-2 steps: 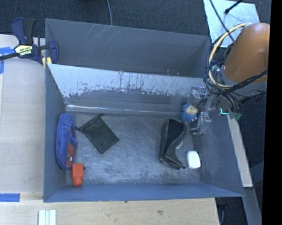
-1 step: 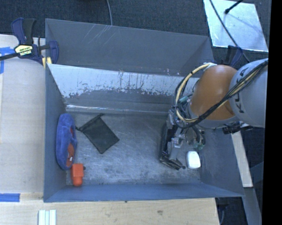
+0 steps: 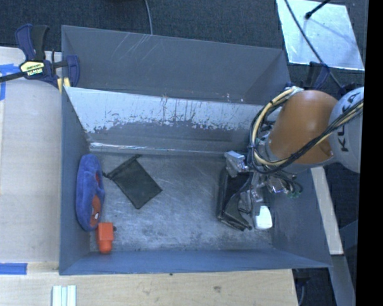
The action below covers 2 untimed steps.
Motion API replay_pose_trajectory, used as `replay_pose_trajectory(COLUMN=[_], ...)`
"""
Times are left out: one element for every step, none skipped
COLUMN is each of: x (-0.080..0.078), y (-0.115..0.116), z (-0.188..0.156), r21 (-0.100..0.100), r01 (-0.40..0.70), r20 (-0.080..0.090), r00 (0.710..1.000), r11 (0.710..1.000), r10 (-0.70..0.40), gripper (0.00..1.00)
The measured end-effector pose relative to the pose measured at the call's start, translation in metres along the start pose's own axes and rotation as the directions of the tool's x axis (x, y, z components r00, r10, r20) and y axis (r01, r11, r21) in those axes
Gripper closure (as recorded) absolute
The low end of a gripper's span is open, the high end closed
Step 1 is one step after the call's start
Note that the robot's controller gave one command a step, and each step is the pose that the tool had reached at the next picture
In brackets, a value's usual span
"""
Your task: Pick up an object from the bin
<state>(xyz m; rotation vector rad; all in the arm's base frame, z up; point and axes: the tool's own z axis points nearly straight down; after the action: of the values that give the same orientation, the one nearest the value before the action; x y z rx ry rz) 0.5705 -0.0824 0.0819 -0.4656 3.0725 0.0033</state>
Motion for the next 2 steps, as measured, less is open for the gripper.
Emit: replay_pose_trajectory(x=[-0.0224, -0.0200], y=[-0.0180, -0.0241], z=[0.0055, 0.0019], r21=[-0.008, -0.007], r01=[0.450, 0.448], r20=[-0.015, -0.029], r00=[0.893, 0.894], r11=[0.893, 0.894], r10=[-0.450, -0.448], gripper=[0.00, 1.00])
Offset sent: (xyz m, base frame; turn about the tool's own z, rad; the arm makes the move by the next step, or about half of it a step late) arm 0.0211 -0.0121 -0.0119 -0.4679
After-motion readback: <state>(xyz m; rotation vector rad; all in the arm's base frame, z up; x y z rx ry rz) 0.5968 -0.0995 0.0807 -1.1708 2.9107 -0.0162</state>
